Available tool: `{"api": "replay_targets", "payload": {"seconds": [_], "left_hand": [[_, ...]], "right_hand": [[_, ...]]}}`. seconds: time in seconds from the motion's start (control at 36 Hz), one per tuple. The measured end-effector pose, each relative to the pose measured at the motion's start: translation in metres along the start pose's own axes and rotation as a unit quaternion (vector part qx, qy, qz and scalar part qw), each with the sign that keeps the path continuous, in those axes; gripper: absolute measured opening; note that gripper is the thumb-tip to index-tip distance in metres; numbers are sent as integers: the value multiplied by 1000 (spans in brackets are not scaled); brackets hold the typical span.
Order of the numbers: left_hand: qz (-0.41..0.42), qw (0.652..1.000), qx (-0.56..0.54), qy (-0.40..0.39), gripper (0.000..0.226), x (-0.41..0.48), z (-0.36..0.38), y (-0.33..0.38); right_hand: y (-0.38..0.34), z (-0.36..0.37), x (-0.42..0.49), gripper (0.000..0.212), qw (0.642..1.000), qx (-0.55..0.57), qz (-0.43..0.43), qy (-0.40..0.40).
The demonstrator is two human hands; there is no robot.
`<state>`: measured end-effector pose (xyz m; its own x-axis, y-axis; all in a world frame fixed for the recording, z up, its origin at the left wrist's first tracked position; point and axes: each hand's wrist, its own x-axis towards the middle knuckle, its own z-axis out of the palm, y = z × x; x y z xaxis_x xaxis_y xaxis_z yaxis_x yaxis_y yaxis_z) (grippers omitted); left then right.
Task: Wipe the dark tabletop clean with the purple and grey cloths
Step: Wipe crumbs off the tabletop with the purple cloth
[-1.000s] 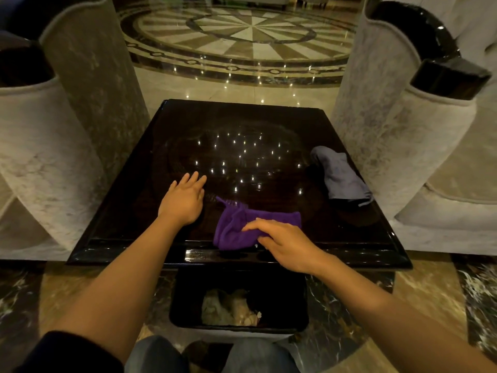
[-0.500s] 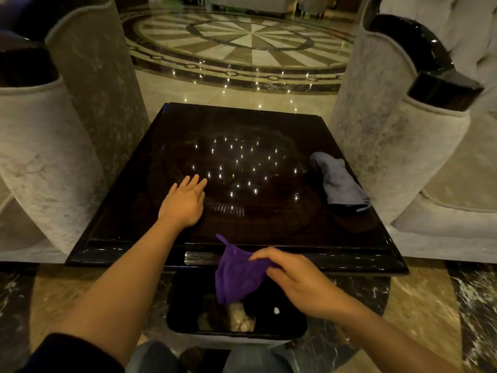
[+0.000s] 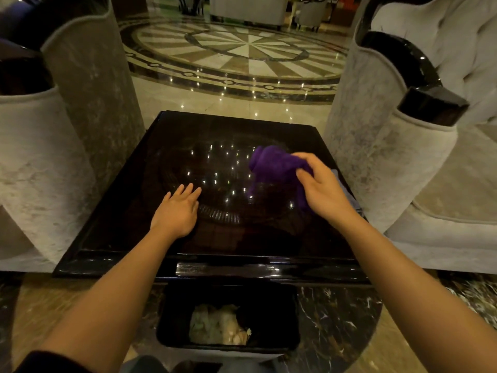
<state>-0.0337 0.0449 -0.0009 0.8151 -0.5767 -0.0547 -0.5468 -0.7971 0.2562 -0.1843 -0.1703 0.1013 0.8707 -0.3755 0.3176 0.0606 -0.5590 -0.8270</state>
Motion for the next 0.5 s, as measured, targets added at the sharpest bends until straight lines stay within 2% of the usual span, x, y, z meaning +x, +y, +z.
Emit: {"api": "replay_targets", "payload": {"seconds": [0.14,0.28,0.39,0.5], "left_hand": [[-3,1000,-4,1,47,0,0,-1],[-6,1000,-8,1,47,0,0,-1],[-6,1000,-14,2,47,-1,-1,-2],[-6,1000,-12,2,47,-1,0,-1]], "right_hand": [[20,11,39,31,995,-87,3,58],[52,24,70,31,984,-162,44,57],[86,32,79,39,969,-232,83,-11],[104,37,85,61,951,-247,142,-125]]}}
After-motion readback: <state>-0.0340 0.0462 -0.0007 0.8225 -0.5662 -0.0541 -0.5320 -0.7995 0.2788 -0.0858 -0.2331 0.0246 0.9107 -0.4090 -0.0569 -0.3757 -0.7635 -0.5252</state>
